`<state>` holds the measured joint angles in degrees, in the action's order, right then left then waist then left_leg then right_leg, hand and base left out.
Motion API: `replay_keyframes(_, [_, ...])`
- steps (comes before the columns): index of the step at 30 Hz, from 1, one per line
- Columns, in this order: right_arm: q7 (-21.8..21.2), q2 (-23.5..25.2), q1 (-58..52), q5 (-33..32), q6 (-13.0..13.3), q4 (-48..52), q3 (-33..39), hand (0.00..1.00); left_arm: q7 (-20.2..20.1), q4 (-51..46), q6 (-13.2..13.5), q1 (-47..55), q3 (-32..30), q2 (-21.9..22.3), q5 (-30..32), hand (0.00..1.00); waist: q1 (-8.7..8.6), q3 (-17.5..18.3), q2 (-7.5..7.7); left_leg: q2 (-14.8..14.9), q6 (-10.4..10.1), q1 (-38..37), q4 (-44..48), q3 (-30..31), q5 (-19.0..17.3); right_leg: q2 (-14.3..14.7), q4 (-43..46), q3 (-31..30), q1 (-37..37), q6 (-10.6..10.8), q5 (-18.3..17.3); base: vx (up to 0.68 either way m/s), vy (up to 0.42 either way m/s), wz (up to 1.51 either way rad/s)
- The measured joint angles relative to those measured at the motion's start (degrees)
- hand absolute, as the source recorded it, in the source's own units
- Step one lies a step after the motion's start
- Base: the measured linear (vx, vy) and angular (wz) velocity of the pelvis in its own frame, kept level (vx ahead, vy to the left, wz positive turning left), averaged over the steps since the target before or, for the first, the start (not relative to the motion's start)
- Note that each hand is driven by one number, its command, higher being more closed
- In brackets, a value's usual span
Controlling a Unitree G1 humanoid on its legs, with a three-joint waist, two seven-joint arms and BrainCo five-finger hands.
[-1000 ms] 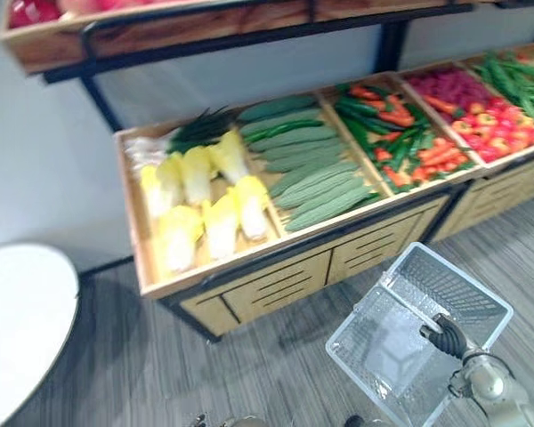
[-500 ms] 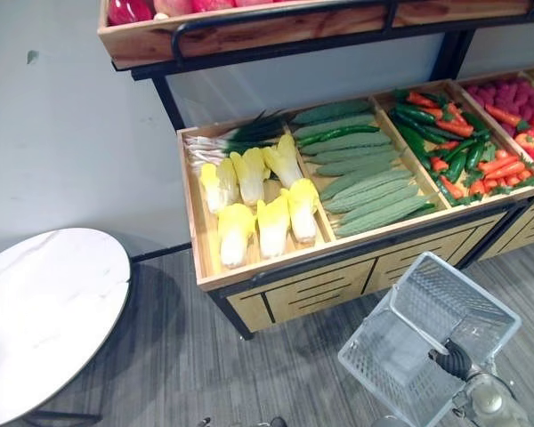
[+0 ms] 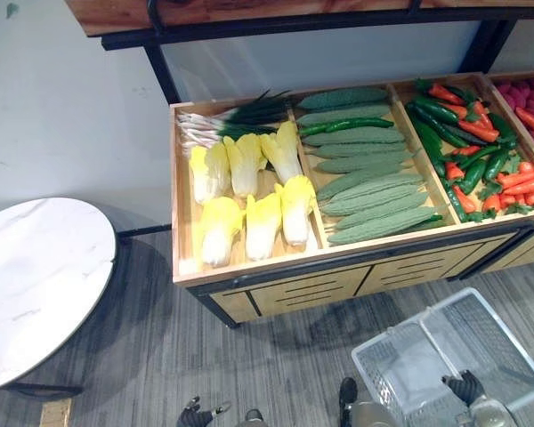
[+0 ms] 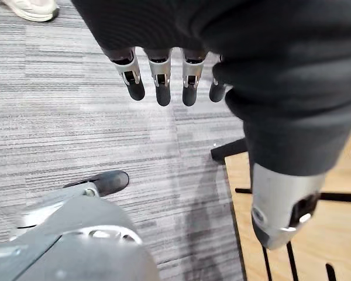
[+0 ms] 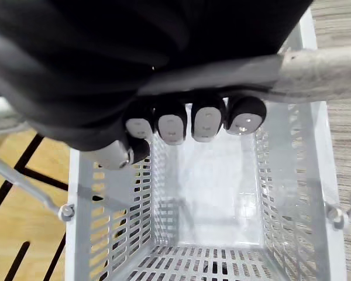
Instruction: Pick vegetable in the basket
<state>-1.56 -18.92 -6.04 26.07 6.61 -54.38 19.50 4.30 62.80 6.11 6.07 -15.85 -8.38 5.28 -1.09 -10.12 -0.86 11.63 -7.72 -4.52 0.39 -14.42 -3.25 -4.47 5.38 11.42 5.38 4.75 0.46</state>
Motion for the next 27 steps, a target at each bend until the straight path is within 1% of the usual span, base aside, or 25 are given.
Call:
replay_keyframes(1, [0.02,0.01,-0.34,-0.15,-0.17,-0.84,1.45,1.00,0.02,0.04,-0.02,0.00,-1.51,0.11,0.00,0.00,0.00,-0.01,0.01,0.22,-0.30,-0.23,-0.40,0.51,0.22,0.28,-0.71,0.65,-0.67,-0.20,0.12,0.04,-0.064,0.21])
replay_keyframes(2, [0.12,0.17,-1.02,-0.23,-0.21,-1.43,3.44,1.00,0.03,0.04,-0.03,0.00,-3.37,0.41,0.00,0.00,0.00,0.41,-0.62,0.34,-0.30,-0.29,-0.61,0.85,0.31,0.46,-1.63,1.08,-1.40,-0.53,0.40,0.03,-0.031,0.18])
replay_keyframes(3, [0.19,0.27,-1.42,-1.42,-0.25,-2.33,5.04,1.00,0.10,0.06,-0.08,0.12,-5.06,0.83,0.01,0.00,0.06,0.36,-0.32,0.34,-0.33,-0.50,-1.03,0.81,0.38,0.54,-2.49,1.21,-1.88,-0.44,0.72,0.02,-0.006,0.10])
replay_keyframes(5, [0.52,0.95,-2.17,-1.99,-0.30,-2.57,6.73,1.00,0.37,0.03,-0.11,0.11,-6.38,1.22,0.01,0.00,0.21,0.45,-0.34,0.14,-0.30,-0.57,-1.41,0.76,0.47,0.46,-3.52,1.28,-2.35,-0.37,1.24,0.02,0.012,0.03])
replay_keyframes(8, [1.92,3.68,-3.71,-3.90,-0.36,-2.59,10.01,1.00,2.01,-0.85,-0.12,-0.10,-7.59,1.37,-0.14,0.00,0.33,1.24,-0.05,-0.20,-0.28,-0.67,-1.99,0.56,0.51,0.16,-4.84,1.50,-2.85,0.00,1.81,0.01,0.007,0.00])
replay_keyframes(9, [2.30,4.67,-4.28,-4.26,-0.35,-2.58,11.44,1.00,2.75,-2.81,-0.10,-0.30,-7.79,1.38,-0.29,0.00,0.48,1.49,0.00,-0.26,-0.28,-0.70,-2.04,0.43,0.52,-0.01,-5.09,1.68,-3.05,0.13,1.90,0.03,0.014,0.06])
replay_keyframes(10, [2.42,5.29,-4.79,-4.31,-0.41,-2.58,12.49,1.00,3.80,-5.29,-0.02,-0.27,-7.82,1.49,-0.70,0.00,0.69,1.68,-0.01,-0.33,-0.28,-0.73,-2.03,0.41,0.56,-0.18,-5.35,2.05,-3.37,-0.03,2.11,0.04,0.015,0.13])
replay_keyframes(11, [2.77,6.16,-5.66,-4.93,-0.46,-2.58,14.23,1.00,5.62,-9.66,0.24,-0.17,-7.85,1.79,-0.94,0.00,0.98,2.00,-0.08,-0.32,-0.27,-0.80,-2.04,0.42,0.59,-0.35,-5.49,2.44,-3.73,-0.05,2.13,0.02,0.007,0.14])
replay_keyframes(12, [3.35,6.84,-6.50,-6.20,-0.52,-2.55,15.22,1.00,7.08,-14.88,0.76,-0.04,-7.75,2.25,-2.47,0.00,1.37,2.43,-0.12,-0.40,-0.29,-0.79,-2.05,0.38,0.65,-0.49,-5.48,2.67,-3.80,0.00,2.16,0.02,0.007,0.12])
replay_keyframes(13, [3.61,7.19,-6.70,-6.31,-0.52,-2.51,15.77,1.00,7.76,-17.69,1.01,0.15,-7.49,2.47,-2.82,0.00,1.40,2.56,-0.13,-0.44,-0.29,-0.78,-2.06,0.38,0.73,-0.58,-5.49,2.96,-3.90,0.04,2.19,0.01,0.004,0.17])
replay_keyframes(14, [4.07,7.85,-7.05,-6.35,-0.57,-2.28,16.69,1.00,9.29,-23.55,1.85,0.87,-6.56,2.89,-2.86,0.00,1.36,2.64,-0.19,-0.57,-0.24,-0.82,-2.06,0.44,0.95,-0.88,-5.61,3.70,-4.45,0.10,2.23,-0.01,0.009,0.22])
replay_keyframes(15, [4.23,8.09,-7.27,-6.37,-0.58,-2.22,16.96,1.00,9.75,-26.21,2.34,0.93,-6.24,3.19,-2.85,0.00,1.33,2.74,-0.26,-0.67,-0.17,-0.83,-2.10,0.46,1.06,-1.01,-5.73,4.00,-4.73,0.10,2.23,-0.01,0.011,0.22])
replay_keyframes(16, [4.54,8.61,-7.61,-6.41,-0.58,-2.10,17.75,1.00,11.31,-31.53,3.09,0.93,-5.23,3.97,-2.70,0.00,1.35,3.04,-0.28,-0.77,-0.08,-0.96,-2.19,0.40,1.13,-1.12,-5.75,4.06,-4.81,0.12,2.24,-0.02,0.010,0.09])
replay_keyframes(19, [5.04,9.28,-7.75,-6.48,-0.58,-1.77,17.94,1.00,15.11,-42.51,4.88,1.12,-2.22,5.22,-1.96,0.00,1.37,3.06,-0.31,-0.84,0.00,-1.71,-2.31,0.06,1.16,-1.14,-6.42,3.98,-5.73,0.24,2.33,-0.01,-0.001,-0.01])
replay_keyframes(20, [5.22,9.75,-8.02,-6.48,-0.58,-1.10,17.94,1.00,16.17,-45.87,5.01,1.06,-1.27,5.75,-1.65,0.00,1.33,3.29,-0.34,-0.81,0.02,-1.77,-2.33,-0.22,1.14,-1.11,-6.51,3.93,-5.78,0.30,2.37,-0.04,-0.002,-0.04])
replay_keyframes(22, [5.30,10.44,-8.48,-6.48,-0.55,-0.07,17.84,1.00,18.06,-50.67,5.07,0.95,0.53,6.20,-0.95,0.00,1.27,3.45,-0.33,-0.78,0.05,-1.76,-2.33,-0.61,1.12,-1.03,-6.88,3.77,-5.80,0.32,2.65,-0.03,-0.004,-0.05])
replay_keyframes(24, [5.42,10.85,-8.90,-6.47,-0.52,-0.01,17.59,1.00,19.36,-55.63,5.29,0.93,2.28,6.23,1.56,0.00,1.17,3.75,-0.29,-0.73,0.14,-1.75,-2.34,-1.24,1.06,-0.85,-7.60,3.45,-5.90,0.35,3.11,-0.02,-0.006,-0.09])
replay_keyframes(27, [6.26,10.84,-8.91,-6.38,-0.52,-0.01,16.33,1.00,21.44,-58.78,6.00,0.21,3.17,6.31,2.93,0.00,1.03,4.27,-0.20,-0.75,0.19,-2.03,-2.54,-2.77,0.96,-0.53,-8.84,2.11,-5.88,0.26,4.02,0.00,0.000,-0.21])
